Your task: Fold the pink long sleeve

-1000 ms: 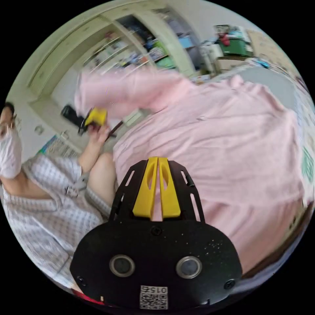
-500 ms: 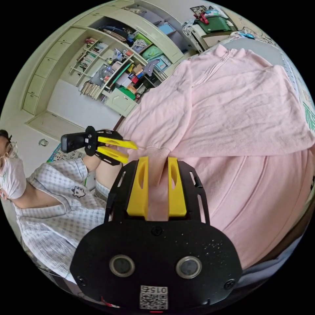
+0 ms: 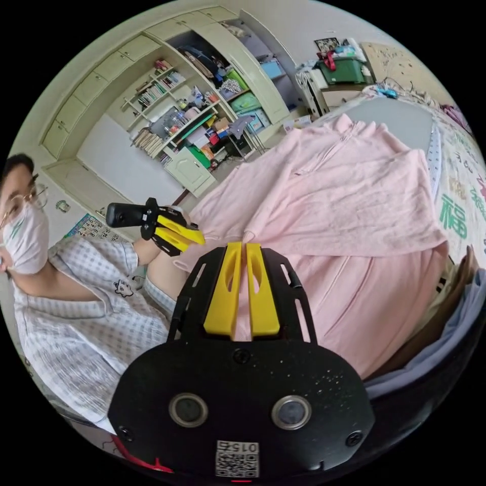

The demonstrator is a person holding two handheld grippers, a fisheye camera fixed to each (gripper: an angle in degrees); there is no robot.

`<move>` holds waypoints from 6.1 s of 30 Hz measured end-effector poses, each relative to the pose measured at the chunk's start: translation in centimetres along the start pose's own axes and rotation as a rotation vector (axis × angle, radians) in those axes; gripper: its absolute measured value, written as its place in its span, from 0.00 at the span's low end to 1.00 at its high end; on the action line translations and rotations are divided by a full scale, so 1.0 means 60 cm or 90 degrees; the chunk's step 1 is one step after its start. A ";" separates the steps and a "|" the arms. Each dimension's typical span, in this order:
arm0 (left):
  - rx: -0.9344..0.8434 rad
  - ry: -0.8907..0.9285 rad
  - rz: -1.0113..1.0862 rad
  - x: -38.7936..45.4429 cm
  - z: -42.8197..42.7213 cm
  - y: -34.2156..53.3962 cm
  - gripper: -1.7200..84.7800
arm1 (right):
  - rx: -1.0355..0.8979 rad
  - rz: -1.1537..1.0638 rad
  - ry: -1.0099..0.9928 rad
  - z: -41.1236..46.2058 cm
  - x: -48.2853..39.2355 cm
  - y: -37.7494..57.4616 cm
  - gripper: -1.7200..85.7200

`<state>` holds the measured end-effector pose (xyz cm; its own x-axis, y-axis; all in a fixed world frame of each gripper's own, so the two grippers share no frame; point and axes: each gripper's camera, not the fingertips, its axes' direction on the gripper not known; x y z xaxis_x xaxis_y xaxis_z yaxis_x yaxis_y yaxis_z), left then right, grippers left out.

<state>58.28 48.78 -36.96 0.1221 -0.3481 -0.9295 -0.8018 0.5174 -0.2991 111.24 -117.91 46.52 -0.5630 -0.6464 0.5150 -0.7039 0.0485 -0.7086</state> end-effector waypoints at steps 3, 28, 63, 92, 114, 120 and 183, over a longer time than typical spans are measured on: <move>0.010 0.059 -0.019 -0.007 0.020 -0.006 0.04 | -0.026 0.004 0.023 -0.012 -0.005 0.015 0.03; -0.376 -0.319 -0.431 -0.423 0.013 0.382 0.09 | -0.157 0.073 0.054 0.090 -0.010 0.038 0.03; -0.014 -0.157 -1.022 -0.682 -0.234 0.759 0.03 | -0.205 -0.008 0.451 0.753 -0.034 -0.677 0.07; -0.092 0.289 -0.228 -0.344 0.003 0.265 0.13 | -0.099 0.061 0.198 0.196 0.037 0.070 0.09; -0.120 0.351 -0.302 -0.342 0.099 0.252 0.03 | -0.149 0.091 0.270 0.177 0.112 0.018 0.07; -0.169 0.354 -0.274 -0.326 0.132 0.237 0.02 | -0.178 0.072 0.323 0.197 0.109 -0.007 0.06; -0.175 0.340 -0.184 -0.328 0.149 0.210 0.02 | -0.203 0.008 0.371 0.163 0.049 -0.046 0.06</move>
<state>51.00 69.12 -24.36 0.1045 -0.8190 -0.5642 -0.9090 0.1515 -0.3882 115.75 -127.41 45.27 -0.6516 -0.1303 0.7473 -0.7385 0.3341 -0.5857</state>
